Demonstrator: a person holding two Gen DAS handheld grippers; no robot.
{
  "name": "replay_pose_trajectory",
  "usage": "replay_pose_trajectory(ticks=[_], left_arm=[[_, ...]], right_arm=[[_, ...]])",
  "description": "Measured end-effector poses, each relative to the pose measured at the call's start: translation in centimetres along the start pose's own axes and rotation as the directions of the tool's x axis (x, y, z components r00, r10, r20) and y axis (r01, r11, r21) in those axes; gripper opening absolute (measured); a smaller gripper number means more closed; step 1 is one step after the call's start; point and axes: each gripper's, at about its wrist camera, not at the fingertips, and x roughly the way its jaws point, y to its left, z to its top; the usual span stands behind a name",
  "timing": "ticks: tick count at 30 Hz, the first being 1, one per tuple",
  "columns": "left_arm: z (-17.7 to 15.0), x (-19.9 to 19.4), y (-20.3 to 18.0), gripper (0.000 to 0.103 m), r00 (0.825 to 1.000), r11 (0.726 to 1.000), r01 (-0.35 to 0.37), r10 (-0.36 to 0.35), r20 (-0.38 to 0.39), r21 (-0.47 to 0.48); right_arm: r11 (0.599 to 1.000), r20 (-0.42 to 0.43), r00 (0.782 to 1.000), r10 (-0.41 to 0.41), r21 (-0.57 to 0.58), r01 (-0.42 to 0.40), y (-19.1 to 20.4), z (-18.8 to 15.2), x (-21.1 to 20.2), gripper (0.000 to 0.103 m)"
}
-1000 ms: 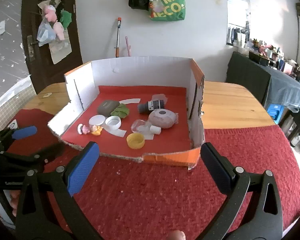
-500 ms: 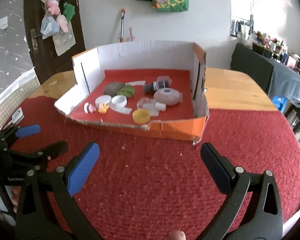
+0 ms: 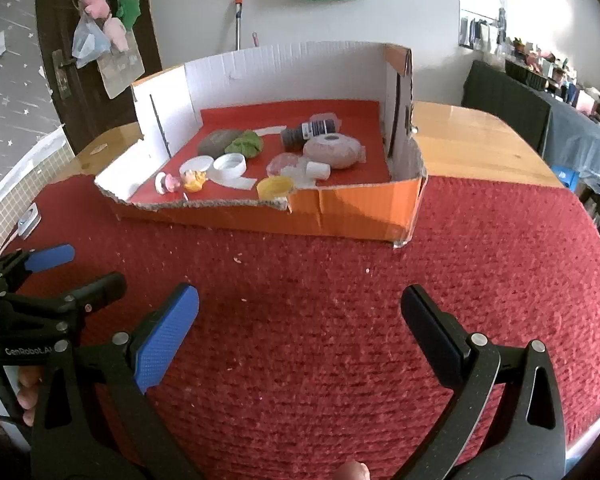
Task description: Organize objects
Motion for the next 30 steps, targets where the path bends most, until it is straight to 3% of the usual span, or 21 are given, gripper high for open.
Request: replay_pose_trajectory(ticks=[11, 30], left_arm=[[-0.6, 0.9, -0.5, 0.103, 1.000, 0.999, -0.024, 0.024, -0.020, 0.021], [-0.6, 0.9, -0.5, 0.103, 0.999, 0.999, -0.031, 0.032, -0.017, 0.025]], right_arm=[[1.000, -0.042, 0.999, -0.010, 0.019, 0.011, -0.5, -0.7, 1.2, 0.103], [0.999, -0.024, 0.999, -0.036, 0.006, 0.036, -0.4, -0.9, 1.4, 0.103]])
